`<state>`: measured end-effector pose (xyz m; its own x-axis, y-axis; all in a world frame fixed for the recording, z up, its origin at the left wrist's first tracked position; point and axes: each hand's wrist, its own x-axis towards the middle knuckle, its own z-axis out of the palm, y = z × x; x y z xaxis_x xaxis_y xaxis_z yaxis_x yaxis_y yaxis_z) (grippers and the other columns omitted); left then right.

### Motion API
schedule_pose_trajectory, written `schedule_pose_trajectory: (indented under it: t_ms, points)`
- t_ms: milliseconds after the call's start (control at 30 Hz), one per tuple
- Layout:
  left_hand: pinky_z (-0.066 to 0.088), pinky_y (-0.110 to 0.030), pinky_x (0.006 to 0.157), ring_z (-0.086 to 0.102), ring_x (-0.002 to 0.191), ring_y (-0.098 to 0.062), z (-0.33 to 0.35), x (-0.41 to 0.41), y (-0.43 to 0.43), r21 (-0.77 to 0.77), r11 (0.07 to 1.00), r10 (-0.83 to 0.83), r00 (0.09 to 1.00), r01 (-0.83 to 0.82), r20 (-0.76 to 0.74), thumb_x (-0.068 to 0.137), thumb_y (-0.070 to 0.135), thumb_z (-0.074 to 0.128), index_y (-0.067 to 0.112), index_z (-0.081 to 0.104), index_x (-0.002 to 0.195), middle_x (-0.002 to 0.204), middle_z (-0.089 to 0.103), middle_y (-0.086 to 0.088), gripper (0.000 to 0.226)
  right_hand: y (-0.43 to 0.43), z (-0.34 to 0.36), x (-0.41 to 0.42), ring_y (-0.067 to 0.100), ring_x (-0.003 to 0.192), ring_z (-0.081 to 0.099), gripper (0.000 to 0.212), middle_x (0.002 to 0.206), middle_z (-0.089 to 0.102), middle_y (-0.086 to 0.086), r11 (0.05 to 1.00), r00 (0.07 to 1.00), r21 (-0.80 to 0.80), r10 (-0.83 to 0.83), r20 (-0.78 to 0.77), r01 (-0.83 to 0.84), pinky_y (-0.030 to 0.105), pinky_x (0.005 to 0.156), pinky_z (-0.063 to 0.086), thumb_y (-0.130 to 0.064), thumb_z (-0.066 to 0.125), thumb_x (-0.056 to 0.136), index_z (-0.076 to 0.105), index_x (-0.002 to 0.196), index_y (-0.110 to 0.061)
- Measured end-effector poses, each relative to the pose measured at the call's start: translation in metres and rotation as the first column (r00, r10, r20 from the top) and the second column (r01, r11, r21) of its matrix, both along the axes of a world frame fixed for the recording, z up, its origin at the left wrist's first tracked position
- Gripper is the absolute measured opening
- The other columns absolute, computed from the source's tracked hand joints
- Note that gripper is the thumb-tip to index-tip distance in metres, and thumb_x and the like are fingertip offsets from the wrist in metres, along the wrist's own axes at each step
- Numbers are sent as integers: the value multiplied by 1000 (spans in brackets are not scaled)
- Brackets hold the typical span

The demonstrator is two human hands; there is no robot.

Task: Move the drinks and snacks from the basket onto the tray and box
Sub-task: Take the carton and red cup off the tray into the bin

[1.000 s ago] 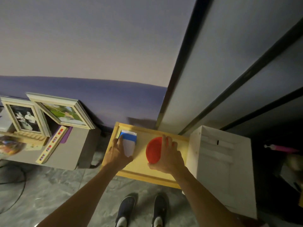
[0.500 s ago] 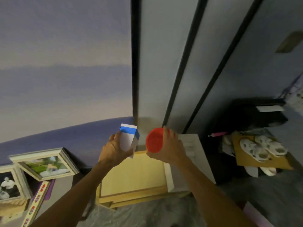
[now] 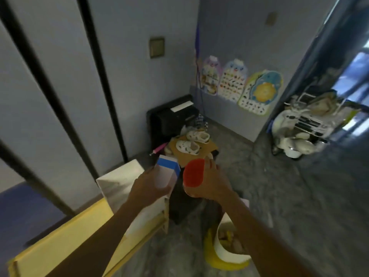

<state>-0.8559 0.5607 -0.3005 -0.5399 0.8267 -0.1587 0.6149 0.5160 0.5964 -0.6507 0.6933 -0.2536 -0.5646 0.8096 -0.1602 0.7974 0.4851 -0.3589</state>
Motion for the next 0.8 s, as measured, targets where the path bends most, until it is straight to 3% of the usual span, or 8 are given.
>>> schedule_pose_trajectory:
  t_ms: [100, 233, 367, 433, 567, 700, 800]
  points:
    - [41, -41, 114, 48, 142, -23, -8, 76, 55, -37, 994, -102, 994, 103, 30, 84, 64, 77, 26, 31, 161, 157, 46, 1, 97, 31, -15, 82, 36, 151, 35, 142, 168, 25, 10, 992, 991, -28, -128, -35, 127, 56, 119, 40, -79, 85, 60, 12, 165, -17]
    - [46, -41, 110, 50, 137, -21, -29, 169, 113, -102, 966, -235, 972, 237, 25, 90, 63, 69, 24, 34, 154, 150, 43, 2, 82, 67, -54, 172, 34, 147, 39, 146, 164, 31, 9, 976, 978, -52, -209, 30, 210, 51, 114, 45, -89, 79, 56, 15, 163, -14]
    - [54, -43, 95, 59, 105, -15, -65, 242, 154, -128, 962, -235, 970, 241, 59, 84, 75, 61, 45, 45, 111, 125, 55, 7, 43, 97, -114, 238, 32, 143, 44, 142, 159, 36, 4, 956, 958, -81, -278, 63, 283, 50, 105, 53, -96, 69, 50, 20, 161, -21]
    - [57, -43, 88, 63, 98, -15, -94, 265, 172, -147, 963, -217, 974, 225, 68, 76, 83, 57, 49, 43, 101, 113, 54, 13, 44, 106, -148, 260, 32, 145, 40, 148, 163, 31, 5, 938, 944, -119, -319, 79, 327, 50, 105, 53, -96, 69, 49, 15, 163, -19]
    - [56, -40, 86, 67, 97, -13, -184, 291, 200, -250, 934, -237, 967, 253, 95, 82, 75, 58, 42, 55, 113, 113, 61, 14, 46, 113, -230, 287, 36, 144, 41, 152, 163, 30, 9, 885, 906, -196, -417, 70, 422, 56, 107, 51, -96, 67, 48, 12, 165, -16]
    - [51, -36, 99, 59, 127, -21, -286, 299, 215, -310, 897, -286, 948, 316, 139, 86, 68, 64, 36, 50, 139, 144, 52, 6, 64, 112, -315, 298, 36, 148, 38, 151, 167, 26, 8, 822, 856, -243, -506, 107, 515, 53, 111, 49, -96, 67, 49, 10, 166, -18]
    - [50, -38, 107, 61, 125, -19, -354, 310, 221, -338, 872, -347, 934, 353, 82, 89, 70, 61, 38, 53, 132, 133, 55, 12, 55, 109, -369, 302, 33, 148, 38, 147, 167, 26, 6, 803, 833, -221, -538, 127, 553, 49, 111, 49, -92, 72, 54, 8, 165, -18]
